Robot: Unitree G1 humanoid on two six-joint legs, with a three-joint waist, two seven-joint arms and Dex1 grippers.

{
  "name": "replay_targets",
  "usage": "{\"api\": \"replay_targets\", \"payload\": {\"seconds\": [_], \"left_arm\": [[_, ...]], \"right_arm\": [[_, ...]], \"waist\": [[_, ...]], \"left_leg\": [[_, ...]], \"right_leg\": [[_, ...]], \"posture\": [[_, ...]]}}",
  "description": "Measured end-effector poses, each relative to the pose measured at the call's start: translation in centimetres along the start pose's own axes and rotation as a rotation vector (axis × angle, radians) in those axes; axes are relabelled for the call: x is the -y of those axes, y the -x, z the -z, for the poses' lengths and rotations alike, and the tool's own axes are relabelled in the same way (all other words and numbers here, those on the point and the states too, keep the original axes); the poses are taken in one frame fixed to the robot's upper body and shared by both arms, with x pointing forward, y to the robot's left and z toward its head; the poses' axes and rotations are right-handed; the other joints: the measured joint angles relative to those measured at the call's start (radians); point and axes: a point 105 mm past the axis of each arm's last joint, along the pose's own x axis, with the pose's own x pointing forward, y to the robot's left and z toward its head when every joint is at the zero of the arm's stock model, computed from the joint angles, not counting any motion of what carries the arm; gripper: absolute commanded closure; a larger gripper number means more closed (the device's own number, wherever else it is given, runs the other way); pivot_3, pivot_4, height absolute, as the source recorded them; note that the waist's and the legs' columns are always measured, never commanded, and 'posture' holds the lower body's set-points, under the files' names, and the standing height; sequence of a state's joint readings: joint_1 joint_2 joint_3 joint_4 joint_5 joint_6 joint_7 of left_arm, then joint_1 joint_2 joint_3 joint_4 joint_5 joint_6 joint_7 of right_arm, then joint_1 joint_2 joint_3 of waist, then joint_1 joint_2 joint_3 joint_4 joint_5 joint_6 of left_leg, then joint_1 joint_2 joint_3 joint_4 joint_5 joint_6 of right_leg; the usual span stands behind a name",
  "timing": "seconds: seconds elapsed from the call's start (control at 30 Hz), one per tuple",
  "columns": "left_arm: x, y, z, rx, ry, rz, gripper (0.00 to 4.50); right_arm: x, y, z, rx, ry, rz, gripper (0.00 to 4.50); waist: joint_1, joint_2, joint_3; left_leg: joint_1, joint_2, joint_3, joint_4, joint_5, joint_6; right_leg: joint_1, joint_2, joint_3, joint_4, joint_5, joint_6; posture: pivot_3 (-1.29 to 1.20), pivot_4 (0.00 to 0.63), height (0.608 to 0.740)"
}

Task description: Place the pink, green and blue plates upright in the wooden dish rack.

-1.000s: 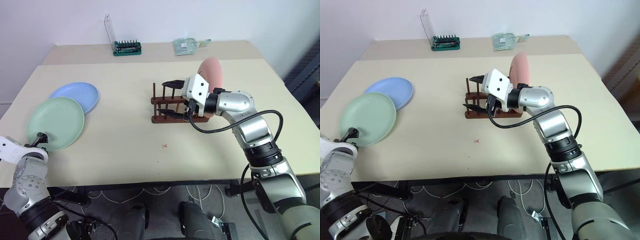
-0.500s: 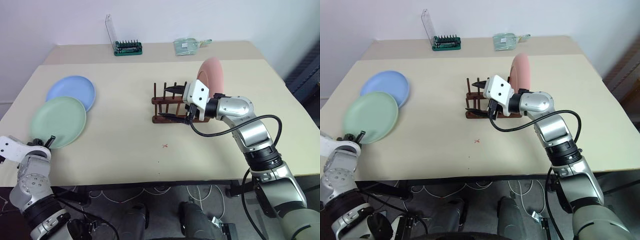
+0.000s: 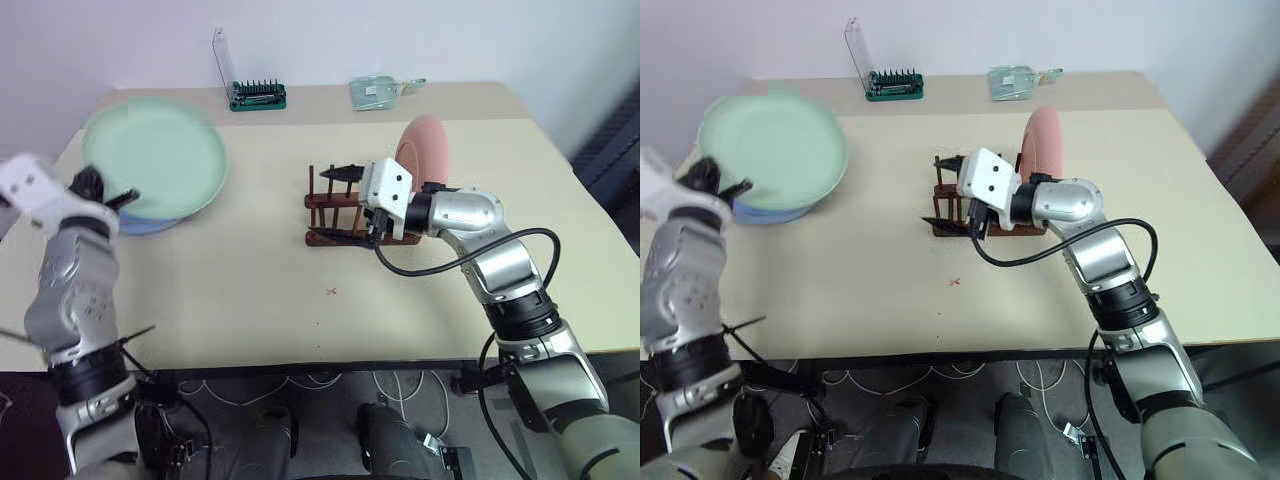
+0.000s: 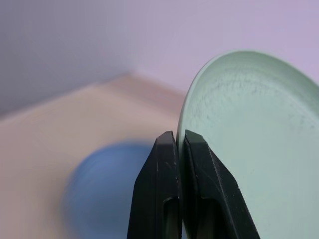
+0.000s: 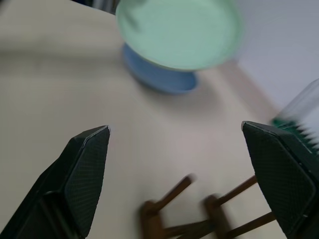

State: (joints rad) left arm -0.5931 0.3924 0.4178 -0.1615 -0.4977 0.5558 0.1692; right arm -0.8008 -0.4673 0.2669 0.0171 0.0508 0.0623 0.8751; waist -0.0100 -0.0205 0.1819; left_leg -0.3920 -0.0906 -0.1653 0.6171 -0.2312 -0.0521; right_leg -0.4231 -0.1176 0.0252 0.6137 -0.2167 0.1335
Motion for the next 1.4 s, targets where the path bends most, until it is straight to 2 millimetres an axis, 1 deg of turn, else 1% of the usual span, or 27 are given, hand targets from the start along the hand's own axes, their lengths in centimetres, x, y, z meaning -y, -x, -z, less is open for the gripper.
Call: {"api": "replay_targets", "payload": {"seconds": [0.07, 0.13, 0.23, 0.3, 0.43, 0.5, 0.6, 0.73, 0.77, 0.83, 0.87, 0.93, 0.97, 1.0, 1.07, 1.13, 1.2, 1.27, 1.3, 1.37, 1.4], "left_arm": [[3.7, -0.5, -0.9, 0.014, -0.029, 0.082, 4.49], [5.7, -0.5, -0.5, -0.008, -0.022, 0.120, 4.49], [7.6, -0.4, 0.7, -0.067, -0.004, 0.151, 4.49], [8.8, -0.2, 0.9, -0.090, -0.003, 0.176, 4.49], [11.4, 0.3, -0.2, -0.083, -0.001, 0.247, 4.49], [12.3, 0.8, -0.5, -0.082, -0.019, 0.283, 4.49], [13.0, 1.2, -0.1, -0.110, -0.033, 0.310, 4.50], [13.2, 1.3, 0.2, -0.126, -0.036, 0.315, 4.50], [13.2, 1.3, 0.1, -0.121, -0.037, 0.311, 4.50], [13.2, 1.3, -0.2, -0.110, -0.034, 0.311, 4.50], [13.2, 1.3, -0.5, -0.103, -0.029, 0.309, 4.50], [13.1, 1.2, -0.7, -0.098, 0.001, 0.305, 3.86], [13.2, 1.2, -0.7, -0.095, 0.044, 0.311, 3.57], [13.3, 1.3, -0.8, -0.091, 0.080, 0.320, 3.13], [13.4, 1.3, -1.3, -0.070, 0.157, 0.329, 2.08], [13.1, 1.1, -2.3, -0.032, 0.215, 0.321, 1.13], [12.4, 0.6, -3.8, 0.025, 0.297, 0.294, 1.13], [10.5, -0.1, -5.7, 0.102, 0.420, 0.230, 1.13], [9.5, -0.3, -6.2, 0.129, 0.466, 0.203, 1.13], [7.2, -0.7, -6.4, 0.159, 0.486, 0.147, 1.13], [6.6, -0.8, -6.4, 0.164, 0.470, 0.134, 1.13]], "right_arm": [[0.2, -0.8, -0.7, 0.014, 0.084, 0.020, 0.21], [0.2, -1.2, -0.6, 0.011, 0.115, 0.040, 0.21], [0.3, -1.7, 0.1, -0.015, 0.151, 0.079, 0.21], [0.4, -2.1, 0.1, -0.027, 0.199, 0.091, 0.21], [0.7, -3.1, 0.2, -0.049, 0.295, 0.113, 0.21], [0.8, -3.2, 0.5, -0.059, 0.316, 0.126, 0.21], [0.8, -3.2, 1.4, -0.086, 0.332, 0.135, 1.00], [0.9, -3.3, 1.8, -0.095, 0.345, 0.144, 2.94], [0.9, -3.4, 1.9, -0.094, 0.351, 0.143, 3.47], [0.8, -3.5, 1.9, -0.090, 0.367, 0.137, 4.34], [0.5, -3.7, 1.7, -0.079, 0.380, 0.129, 4.43], [0.7, -3.7, 1.5, -0.073, 0.396, 0.135, 4.50], [0.8, -3.7, 1.4, -0.069, 0.407, 0.141, 4.50], [0.9, -3.7, 1.6, -0.077, 0.404, 0.146, 4.50], [1.0, -3.7, 1.7, -0.083, 0.409, 0.155, 4.50], [1.0, -3.6, 1.7, -0.085, 0.412, 0.157, 4.50], [1.1, -3.6, 1.8, -0.091, 0.417, 0.159, 4.50], [1.0, -3.5, 1.9, -0.093, 0.416, 0.161, 4.50], [0.9, -3.4, 1.9, -0.094, 0.414, 0.161, 4.50], [0.7, -3.4, 2.1, -0.095, 0.408, 0.159, 4.50], [0.6, -3.3, 2.0, -0.093, 0.407, 0.160, 4.50]], "waist": [[-0.004, 0.000, 0.000], [-0.014, 0.000, 0.000], [-0.023, 0.000, 0.000], [-0.026, 0.000, 0.000], [-0.028, 0.000, 0.000], [-0.028, 0.000, 0.000], [-0.029, 0.000, 0.000], [-0.031, 0.000, 0.000], [-0.031, 0.000, 0.000], [-0.031, 0.000, 0.000], [-0.031, 0.000, 0.000], [-0.031, 0.000, 0.000], [-0.031, 0.000, 0.000], [-0.030, 0.000, 0.000], [-0.029, 0.000, 0.001], [-0.029, -0.001, 0.001], [-0.031, -0.001, 0.001], [-0.033, -0.001, 0.001], [-0.034, -0.001, 0.001], [-0.033, -0.001, 0.001], [-0.032, -0.001, 0.001]], "left_leg": [[0.000, 0.000, 0.000, -0.001, 0.001, -0.001], [0.001, 0.001, 0.001, -0.002, 0.002, -0.005], [0.001, 0.001, 0.000, -0.003, 0.003, -0.006], [0.000, 0.001, 0.000, -0.002, 0.003, -0.006], [0.000, 0.001, 0.000, -0.003, 0.003, -0.006], [0.000, 0.001, 0.000, -0.002, 0.003, -0.006], [0.000, 0.001, 0.000, -0.003, 0.003, -0.007], [0.000, 0.001, 0.000, -0.003, 0.003, -0.007], [0.000, 0.001, 0.000, -0.003, 0.003, -0.007], [0.000, 0.001, 0.000, -0.003, 0.003, -0.007], [0.000, 0.001, 0.000, -0.003, 0.003, -0.007], [0.000, 0.001, 0.000, -0.003, 0.003, -0.007], [0.000, 0.001, 0.000, -0.002, 0.003, -0.007], [0.000, 0.001, 0.000, -0.002, 0.003, -0.007], [0.000, 0.001, 0.000, -0.002, 0.004, -0.007], [0.000, 0.001, 0.000, -0.002, 0.004, -0.007], [0.000, 0.001, 0.000, -0.002, 0.004, -0.007], [0.001, 0.001, 0.000, -0.003, 0.004, -0.007], [0.001, 0.001, 0.000, -0.003, 0.004, -0.007], [0.001, 0.001, 0.000, -0.003, 0.004, -0.008], [0.001, 0.001, 0.000, -0.002, 0.004, -0.008]], "right_leg": [[0.000, 0.000, 0.000, 0.000, 0.000, 0.000], [-0.001, 0.000, 0.000, 0.000, 0.000, 0.000], [-0.003, 0.001, 0.000, 0.001, 0.000, 0.000], [-0.003, 0.001, 0.000, 0.001, 0.000, 0.000], [-0.003, 0.001, 0.000, 0.001, 0.000, 0.000], [-0.002, 0.001, 0.000, 0.001, 0.000, 0.000], [-0.002, 0.001, 0.000, 0.001, 0.000, 0.000], [-0.002, 0.001, 0.000, 0.001, 0.000, 0.000], [-0.002, 0.001, 0.000, 0.001, 0.000, 0.000], [-0.002, 0.001, 0.000, 0.001, 0.000, 0.000], [-0.002, 0.001, 0.000, 0.001, 0.000, 0.000], [-0.002, 0.001, 0.000, 0.001, 0.000, 0.000], [-0.002, 0.001, 0.000, 0.001, 0.000, 0.000], [-0.002, 0.001, 0.000, 0.001, 0.000, 0.000], [-0.002, 0.001, 0.000, 0.001, 0.000, 0.000], [-0.002, 0.001, 0.000, 0.001, 0.000, 0.000], [-0.002, 0.001, 0.000, 0.001, 0.000, 0.000], [-0.002, 0.001, 0.000, 0.001, 0.000, 0.000], [-0.002, 0.001, 0.000, 0.001, 0.000, 0.000], [-0.002, 0.001, 0.000, 0.001, 0.000, 0.000], [-0.002, 0.001, 0.000, 0.001, 0.000, 0.000]], "posture": [[0.00, 0.150, 0.740], [0.00, 0.150, 0.740], [0.00, 0.150, 0.740], [0.00, 0.150, 0.740], [0.00, 0.150, 0.740], [0.00, 0.150, 0.740], [0.00, 0.150, 0.740], [0.00, 0.150, 0.740], [0.00, 0.150, 0.740], [0.00, 0.150, 0.740], [0.00, 0.150, 0.740], [0.00, 0.150, 0.740], [0.00, 0.150, 0.740], [0.00, 0.150, 0.740], [0.00, 0.150, 0.740], [0.00, 0.150, 0.740], [0.00, 0.150, 0.740], [0.00, 0.150, 0.740], [0.00, 0.150, 0.740], [0.00, 0.150, 0.740], [0.00, 0.150, 0.740]]}}
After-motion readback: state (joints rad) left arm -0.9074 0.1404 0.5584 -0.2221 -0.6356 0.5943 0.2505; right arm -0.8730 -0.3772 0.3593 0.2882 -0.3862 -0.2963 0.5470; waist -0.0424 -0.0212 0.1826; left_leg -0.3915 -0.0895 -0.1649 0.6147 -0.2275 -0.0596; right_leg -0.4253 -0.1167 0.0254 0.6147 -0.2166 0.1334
